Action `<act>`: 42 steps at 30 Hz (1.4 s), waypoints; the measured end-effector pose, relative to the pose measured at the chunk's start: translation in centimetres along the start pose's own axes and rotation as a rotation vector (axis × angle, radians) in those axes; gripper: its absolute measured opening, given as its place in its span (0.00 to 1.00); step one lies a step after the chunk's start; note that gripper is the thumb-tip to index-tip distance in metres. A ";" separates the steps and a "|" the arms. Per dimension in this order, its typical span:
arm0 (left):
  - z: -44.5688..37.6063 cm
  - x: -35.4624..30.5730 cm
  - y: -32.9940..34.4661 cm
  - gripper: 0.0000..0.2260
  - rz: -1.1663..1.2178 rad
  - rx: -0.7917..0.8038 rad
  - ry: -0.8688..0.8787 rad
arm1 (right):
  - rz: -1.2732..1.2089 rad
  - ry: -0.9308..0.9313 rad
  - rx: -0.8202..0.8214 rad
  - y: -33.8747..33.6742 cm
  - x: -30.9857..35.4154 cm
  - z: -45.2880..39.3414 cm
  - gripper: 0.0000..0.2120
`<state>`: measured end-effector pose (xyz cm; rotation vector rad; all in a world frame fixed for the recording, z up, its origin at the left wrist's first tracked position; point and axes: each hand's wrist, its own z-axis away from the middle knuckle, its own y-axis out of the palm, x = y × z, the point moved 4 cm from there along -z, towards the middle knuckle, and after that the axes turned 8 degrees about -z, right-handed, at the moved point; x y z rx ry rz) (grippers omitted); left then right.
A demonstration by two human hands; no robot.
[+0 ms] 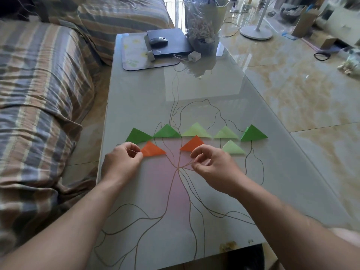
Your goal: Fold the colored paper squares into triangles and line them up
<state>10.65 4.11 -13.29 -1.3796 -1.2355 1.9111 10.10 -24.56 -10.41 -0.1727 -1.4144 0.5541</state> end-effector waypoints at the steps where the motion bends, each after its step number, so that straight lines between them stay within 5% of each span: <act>1: 0.0 0.0 0.0 0.02 -0.024 -0.010 0.013 | 0.029 -0.004 0.002 0.1 0.0 0.1 0.02; 7: -0.4 -0.1 0.5 0.05 -0.104 -0.010 0.073 | 0.192 -0.032 0.007 0.3 0.5 0.2 0.06; 12: 1.1 -1.8 1.5 0.18 -0.252 -0.079 0.302 | 0.562 -0.099 0.001 1.4 0.1 -0.3 0.24; 18: 6.0 -4.5 5.3 0.32 -0.477 0.080 0.434 | 0.680 0.025 0.136 4.3 -2.0 -1.3 0.41; 26: 5.5 -5.2 5.7 0.39 -0.494 0.133 0.443 | 0.739 -0.003 0.120 4.9 -3.1 -2.2 0.36; 42: 8.1 -5.2 4.0 0.25 -0.448 0.173 0.454 | 0.686 -0.116 0.017 3.7 -2.4 0.7 0.33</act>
